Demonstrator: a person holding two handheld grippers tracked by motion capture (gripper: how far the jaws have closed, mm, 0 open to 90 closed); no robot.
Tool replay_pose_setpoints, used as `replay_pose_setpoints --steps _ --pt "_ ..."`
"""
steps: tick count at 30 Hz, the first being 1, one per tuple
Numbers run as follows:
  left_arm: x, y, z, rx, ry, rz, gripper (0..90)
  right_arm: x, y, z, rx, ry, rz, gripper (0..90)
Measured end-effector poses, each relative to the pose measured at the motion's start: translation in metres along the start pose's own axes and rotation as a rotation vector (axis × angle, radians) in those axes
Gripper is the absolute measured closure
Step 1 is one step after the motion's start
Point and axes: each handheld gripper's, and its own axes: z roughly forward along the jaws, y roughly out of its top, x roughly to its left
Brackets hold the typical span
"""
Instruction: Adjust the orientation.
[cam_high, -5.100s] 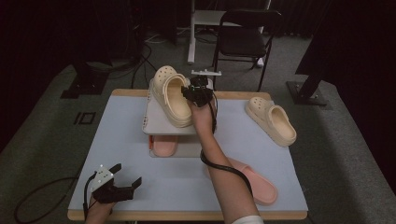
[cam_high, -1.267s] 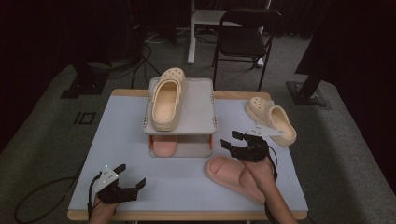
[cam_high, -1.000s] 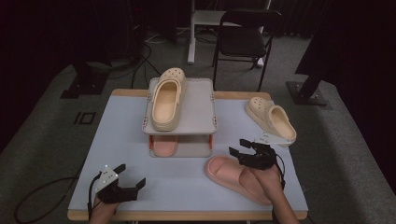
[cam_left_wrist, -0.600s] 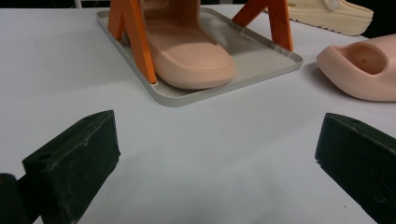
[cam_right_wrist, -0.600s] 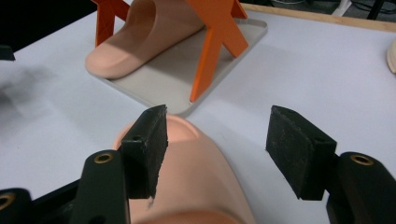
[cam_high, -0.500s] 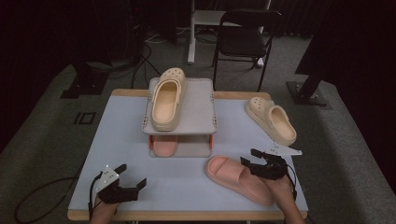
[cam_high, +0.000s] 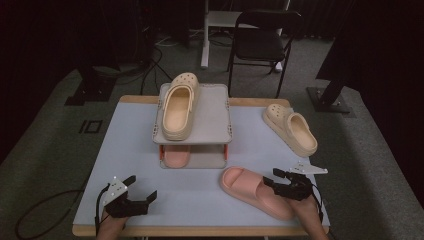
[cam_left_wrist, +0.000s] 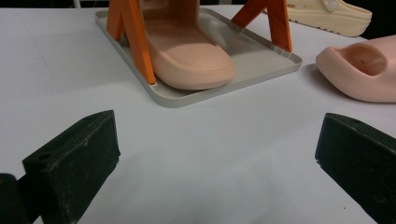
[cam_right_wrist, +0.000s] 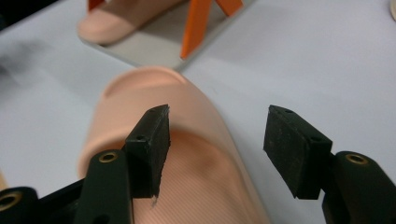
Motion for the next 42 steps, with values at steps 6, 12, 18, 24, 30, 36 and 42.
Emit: replay_pose_setpoints --steps 6,12,18,24,30,36,42 --pt "0.0 0.0 0.0 -0.002 -0.002 0.0 0.0 -0.004 -0.004 0.005 0.011 0.021 0.014 41.7" --pt "0.001 0.0 0.0 0.001 -0.001 0.0 0.0 -0.006 -0.008 0.006 0.033 0.033 0.01 42.2" --pt "0.0 0.001 0.0 -0.002 0.001 0.005 0.0 0.001 -0.004 0.017 0.076 0.036 -0.032 49.5" --pt "0.001 0.0 0.0 0.0 -0.003 0.002 0.0 0.003 -0.002 0.019 0.087 0.016 -0.053 61.2" --pt "0.001 0.0 0.001 0.001 -0.002 0.001 0.0 0.004 -0.001 0.019 0.101 0.037 -0.097 78.2" --pt "0.001 0.0 0.001 0.0 -0.002 0.001 0.0 0.015 0.005 0.019 0.067 0.073 -0.127 81.1" --pt "0.001 0.001 0.001 0.002 -0.003 0.003 0.0 0.028 0.016 0.025 0.055 0.123 -0.13 83.4"
